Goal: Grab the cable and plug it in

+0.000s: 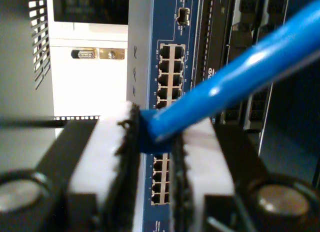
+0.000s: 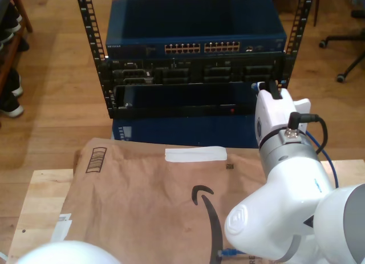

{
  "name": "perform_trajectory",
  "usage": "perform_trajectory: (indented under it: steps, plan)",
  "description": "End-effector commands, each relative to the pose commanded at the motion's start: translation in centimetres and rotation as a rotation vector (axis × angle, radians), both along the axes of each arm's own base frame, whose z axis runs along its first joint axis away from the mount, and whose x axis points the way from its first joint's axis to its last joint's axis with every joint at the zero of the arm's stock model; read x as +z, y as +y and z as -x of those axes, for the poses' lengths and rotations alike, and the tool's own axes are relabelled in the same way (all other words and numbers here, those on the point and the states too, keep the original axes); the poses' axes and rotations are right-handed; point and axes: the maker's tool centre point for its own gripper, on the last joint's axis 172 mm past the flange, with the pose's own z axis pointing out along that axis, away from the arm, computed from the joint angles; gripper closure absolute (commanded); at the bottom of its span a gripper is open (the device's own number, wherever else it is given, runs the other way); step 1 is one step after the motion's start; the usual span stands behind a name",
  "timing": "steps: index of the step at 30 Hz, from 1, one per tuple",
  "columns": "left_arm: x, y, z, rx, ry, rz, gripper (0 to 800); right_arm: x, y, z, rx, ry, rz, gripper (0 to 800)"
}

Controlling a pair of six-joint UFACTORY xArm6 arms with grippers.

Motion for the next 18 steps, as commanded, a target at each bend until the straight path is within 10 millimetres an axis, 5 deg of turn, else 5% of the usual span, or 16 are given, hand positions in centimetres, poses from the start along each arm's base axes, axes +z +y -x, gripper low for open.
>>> perform_trajectory:
  steps: [12,18]
  plan:
    - [-3.9,-1.5,-0.5,-0.068,-0.040,0.005,1,-0.9,-0.7,0.6,-0.006,0.017,0.011,798]
    - [-4.0,-1.6,-0.5,-0.065,-0.042,0.013,1,0.1,-0.6,0.6,-0.005,0.000,-0.005,799]
